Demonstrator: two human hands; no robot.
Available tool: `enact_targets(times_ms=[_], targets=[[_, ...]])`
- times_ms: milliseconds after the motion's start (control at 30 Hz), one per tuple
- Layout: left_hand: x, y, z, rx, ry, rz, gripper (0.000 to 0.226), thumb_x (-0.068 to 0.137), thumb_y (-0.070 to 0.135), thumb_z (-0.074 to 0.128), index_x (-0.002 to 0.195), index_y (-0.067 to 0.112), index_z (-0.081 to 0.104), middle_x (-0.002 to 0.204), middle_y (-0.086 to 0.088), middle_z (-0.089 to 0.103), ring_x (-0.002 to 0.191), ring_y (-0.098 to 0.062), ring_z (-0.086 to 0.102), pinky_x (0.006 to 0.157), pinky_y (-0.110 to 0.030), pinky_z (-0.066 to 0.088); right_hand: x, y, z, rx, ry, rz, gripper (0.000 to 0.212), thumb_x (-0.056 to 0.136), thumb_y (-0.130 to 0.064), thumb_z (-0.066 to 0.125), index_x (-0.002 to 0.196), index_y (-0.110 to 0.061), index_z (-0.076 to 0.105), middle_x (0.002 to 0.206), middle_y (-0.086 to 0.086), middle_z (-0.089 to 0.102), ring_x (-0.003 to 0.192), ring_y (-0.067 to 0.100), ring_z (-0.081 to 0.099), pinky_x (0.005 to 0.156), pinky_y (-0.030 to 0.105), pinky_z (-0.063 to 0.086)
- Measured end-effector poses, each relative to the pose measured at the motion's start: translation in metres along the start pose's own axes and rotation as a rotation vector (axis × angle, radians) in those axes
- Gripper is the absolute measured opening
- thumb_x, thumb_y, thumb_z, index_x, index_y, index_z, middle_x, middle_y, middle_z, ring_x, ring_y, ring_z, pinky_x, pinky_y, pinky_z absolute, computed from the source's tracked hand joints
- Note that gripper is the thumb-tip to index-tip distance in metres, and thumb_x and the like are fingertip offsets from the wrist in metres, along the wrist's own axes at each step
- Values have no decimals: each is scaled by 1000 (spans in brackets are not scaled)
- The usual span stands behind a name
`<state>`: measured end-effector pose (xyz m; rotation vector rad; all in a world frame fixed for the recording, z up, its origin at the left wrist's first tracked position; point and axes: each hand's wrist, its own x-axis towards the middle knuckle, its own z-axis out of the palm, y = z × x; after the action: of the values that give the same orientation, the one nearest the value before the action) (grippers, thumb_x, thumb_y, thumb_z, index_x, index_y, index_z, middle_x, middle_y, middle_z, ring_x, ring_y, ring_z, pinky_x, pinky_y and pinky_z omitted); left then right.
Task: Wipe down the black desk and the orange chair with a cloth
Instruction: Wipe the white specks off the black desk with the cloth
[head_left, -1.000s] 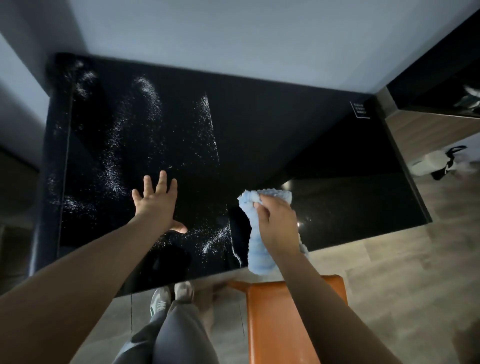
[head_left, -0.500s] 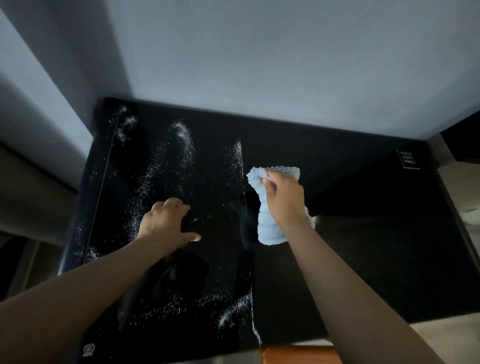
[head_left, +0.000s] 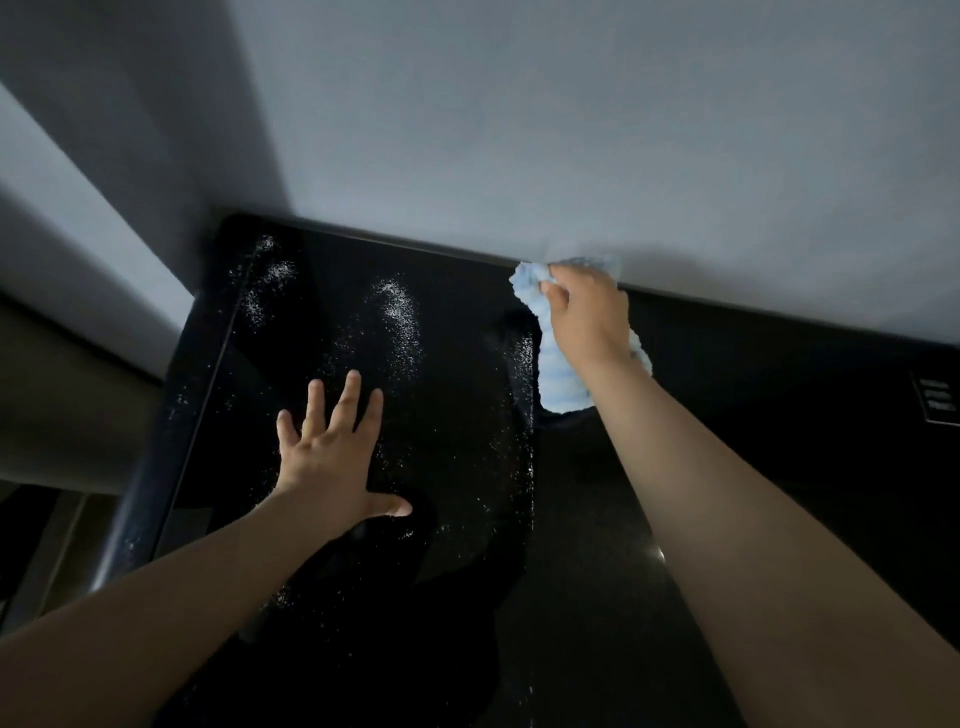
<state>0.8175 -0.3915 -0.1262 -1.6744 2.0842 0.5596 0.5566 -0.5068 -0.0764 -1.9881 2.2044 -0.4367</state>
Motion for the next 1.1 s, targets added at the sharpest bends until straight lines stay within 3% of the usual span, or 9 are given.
enact_targets(times_ms=[267,533,700,833,1000,1100], targets=[[-1,-1,4,-22,-21,-1,133,61,87,51,147,24,-28,147,-3,-45,141,-36,-30,116,-59,-1,40,3,31,-111,-27,-22,18,97,-20,44,95,-13,61,98,7,65,97,30,55,74,34,35],[1,-1,6,-20,-23,7,134,59,89,48,146,23,-28,146,-3,-47,141,-38,-30,115,-60,-1,50,4,45,-141,-130,43,23,98,-27,40,96,-16,60,100,9,65,101,30,56,86,37,37],[1,0,4,-5,-32,-5,134,59,89,48,146,23,-28,149,-4,-43,141,-37,-28,115,-60,-1,43,5,43,-159,-146,10,22,98,-26,40,90,-17,59,97,6,64,97,28,56,79,34,34],[-1,0,3,-10,-30,-5,134,59,88,50,148,23,-26,151,-5,-40,142,-37,-27,115,-60,0,24,6,42,-154,-127,-11,22,97,-23,42,75,-22,45,84,0,54,89,26,54,70,32,29],[-1,1,1,-4,-37,-5,134,58,88,50,148,23,-25,151,-6,-39,142,-38,-26,115,-61,2,3,9,41,-145,-103,-41,21,96,-21,43,82,-13,57,87,2,61,86,24,54,67,31,27],[-1,1,0,-11,-40,-7,133,59,87,50,148,23,-25,151,-6,-39,142,-38,-26,116,-61,1,-8,9,40,-125,-87,-53,21,95,-19,43,76,-16,52,84,1,61,83,23,54,67,31,26]])
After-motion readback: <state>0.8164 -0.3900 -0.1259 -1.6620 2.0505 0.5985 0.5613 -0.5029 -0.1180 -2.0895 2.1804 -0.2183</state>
